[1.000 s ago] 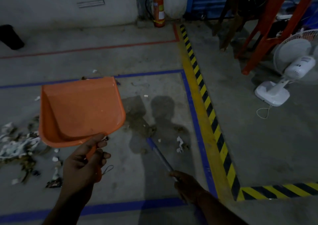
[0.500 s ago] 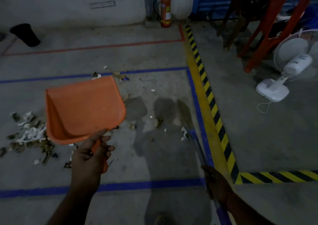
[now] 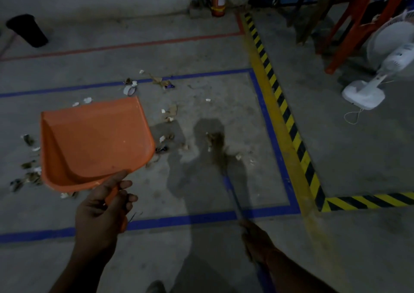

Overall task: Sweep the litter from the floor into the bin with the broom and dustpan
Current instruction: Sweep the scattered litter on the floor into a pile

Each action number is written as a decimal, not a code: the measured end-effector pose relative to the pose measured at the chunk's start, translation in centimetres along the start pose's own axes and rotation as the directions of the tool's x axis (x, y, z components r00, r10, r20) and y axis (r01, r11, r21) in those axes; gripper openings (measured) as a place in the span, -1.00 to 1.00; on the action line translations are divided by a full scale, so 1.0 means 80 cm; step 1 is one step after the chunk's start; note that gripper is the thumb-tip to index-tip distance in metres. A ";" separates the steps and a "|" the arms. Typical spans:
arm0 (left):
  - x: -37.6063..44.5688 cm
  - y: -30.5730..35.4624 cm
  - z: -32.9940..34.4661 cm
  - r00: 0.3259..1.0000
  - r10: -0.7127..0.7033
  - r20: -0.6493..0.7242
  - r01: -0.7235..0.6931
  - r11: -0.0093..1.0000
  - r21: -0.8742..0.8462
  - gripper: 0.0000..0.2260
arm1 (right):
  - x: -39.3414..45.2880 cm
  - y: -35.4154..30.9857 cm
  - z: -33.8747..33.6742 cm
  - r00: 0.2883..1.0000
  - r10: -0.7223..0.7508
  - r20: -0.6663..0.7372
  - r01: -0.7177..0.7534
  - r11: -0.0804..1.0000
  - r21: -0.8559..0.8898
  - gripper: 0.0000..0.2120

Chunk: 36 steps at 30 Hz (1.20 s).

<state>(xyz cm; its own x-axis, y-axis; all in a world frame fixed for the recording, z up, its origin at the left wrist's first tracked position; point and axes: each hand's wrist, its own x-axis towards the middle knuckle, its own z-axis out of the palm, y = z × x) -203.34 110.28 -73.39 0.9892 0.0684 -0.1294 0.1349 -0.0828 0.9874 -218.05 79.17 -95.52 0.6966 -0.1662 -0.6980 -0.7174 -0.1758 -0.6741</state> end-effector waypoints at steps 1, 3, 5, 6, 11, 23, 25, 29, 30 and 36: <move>0.010 -0.001 -0.019 1.000 0.009 0.003 -0.009 1.000 0.003 -0.67 | 0.008 -0.021 0.026 0.999 -0.019 0.032 0.020 0.999 -0.037 -0.65; 0.028 -0.003 -0.057 1.000 0.012 0.000 -0.012 1.000 0.006 -0.66 | 0.024 -0.056 0.079 0.994 -0.065 0.090 0.071 0.995 -0.064 -0.64; 0.046 -0.004 -0.093 1.000 -0.009 -0.010 0.009 1.000 0.006 -0.70 | 0.031 -0.080 0.128 0.986 -0.111 0.124 0.113 0.994 -0.004 -0.63; 0.054 -0.005 -0.111 1.000 -0.013 -0.010 0.013 1.000 0.011 -0.72 | 0.032 -0.086 0.148 0.985 -0.123 0.120 0.117 0.992 0.053 -0.63; 0.096 -0.002 -0.184 0.999 -0.037 0.011 0.036 0.998 0.049 -0.74 | 0.002 -0.098 0.198 0.996 -0.088 0.032 0.066 0.898 0.436 -0.65; 0.105 0.006 -0.215 0.999 0.000 0.040 0.002 0.999 -0.044 -0.71 | -0.062 -0.031 0.144 0.931 0.173 -0.323 -0.003 0.884 0.467 -0.70; 0.103 -0.001 -0.221 0.999 -0.017 0.037 0.019 0.999 -0.042 -0.71 | -0.065 -0.017 0.153 0.920 0.220 -0.323 -0.046 0.883 0.467 -0.71; 0.095 -0.014 -0.238 0.999 -0.047 0.013 0.048 0.994 -0.102 -0.71 | -0.059 -0.011 0.198 0.933 0.257 -0.253 -0.108 0.868 0.484 -0.71; 0.094 -0.016 -0.245 0.999 -0.050 0.008 0.051 0.993 -0.103 -0.71 | -0.055 -0.015 0.213 0.940 0.249 -0.234 -0.111 0.871 0.479 -0.71; 0.095 -0.017 -0.311 0.997 -0.059 -0.046 0.057 0.997 -0.043 -0.71 | -0.014 -0.078 0.312 0.981 0.161 -0.111 -0.103 0.907 0.408 -0.71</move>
<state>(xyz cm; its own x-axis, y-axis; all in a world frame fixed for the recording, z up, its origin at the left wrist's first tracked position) -197.43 135.66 -73.47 0.9758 0.1189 -0.1835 0.1889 -0.0360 0.9813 -214.62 104.69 -96.60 0.5690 -0.2989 -0.7661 -0.7268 0.2531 -0.6385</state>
